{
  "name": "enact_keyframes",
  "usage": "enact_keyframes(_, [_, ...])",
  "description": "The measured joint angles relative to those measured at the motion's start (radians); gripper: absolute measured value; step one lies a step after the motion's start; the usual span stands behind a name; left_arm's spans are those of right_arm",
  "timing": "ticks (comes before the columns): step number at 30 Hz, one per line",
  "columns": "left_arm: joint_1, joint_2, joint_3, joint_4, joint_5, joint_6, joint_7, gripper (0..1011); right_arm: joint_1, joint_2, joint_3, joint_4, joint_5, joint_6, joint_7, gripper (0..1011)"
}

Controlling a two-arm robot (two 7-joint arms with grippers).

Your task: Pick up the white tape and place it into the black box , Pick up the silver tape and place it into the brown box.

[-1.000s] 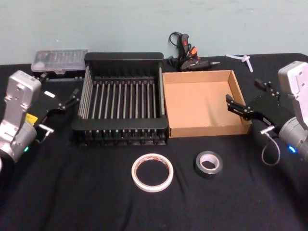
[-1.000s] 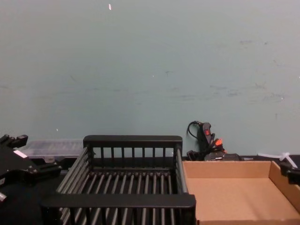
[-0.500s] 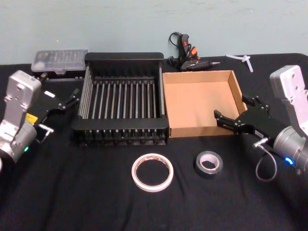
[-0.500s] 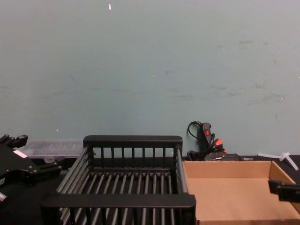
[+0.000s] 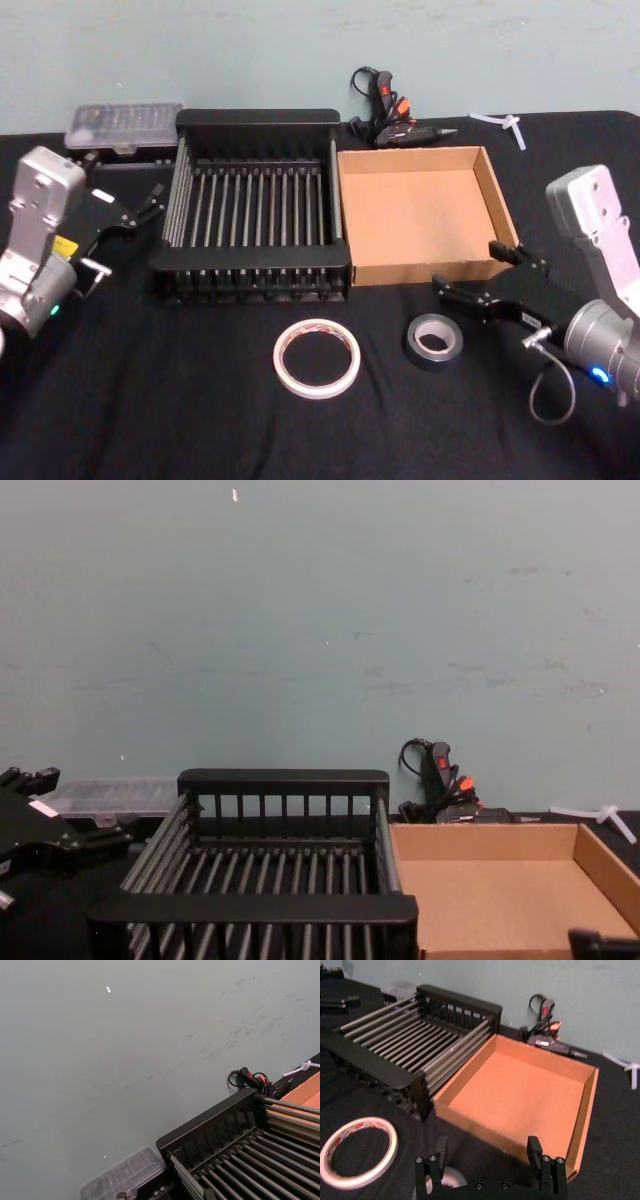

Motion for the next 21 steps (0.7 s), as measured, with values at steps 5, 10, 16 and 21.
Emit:
enact_keyframes(5, [0.0, 0.0, 0.0, 0.0, 0.0, 0.0, 0.0, 1001, -0.019, -0.002, 0.004, -0.014, -0.001, 0.03, 0.0, 1002])
enact_keyframes(10, [0.0, 0.0, 0.0, 0.0, 0.0, 0.0, 0.0, 1001, -0.037, -0.008, 0.006, -0.018, -0.009, 0.06, 0.002, 1002])
enact_keyframes(16, [0.0, 0.0, 0.0, 0.0, 0.0, 0.0, 0.0, 1002, -0.043, -0.02, 0.006, -0.004, -0.028, 0.082, 0.01, 1002])
enact_keyframes(21, [0.0, 0.0, 0.0, 0.0, 0.0, 0.0, 0.0, 1001, -0.045, -0.028, 0.008, 0.004, -0.039, 0.094, 0.014, 1002])
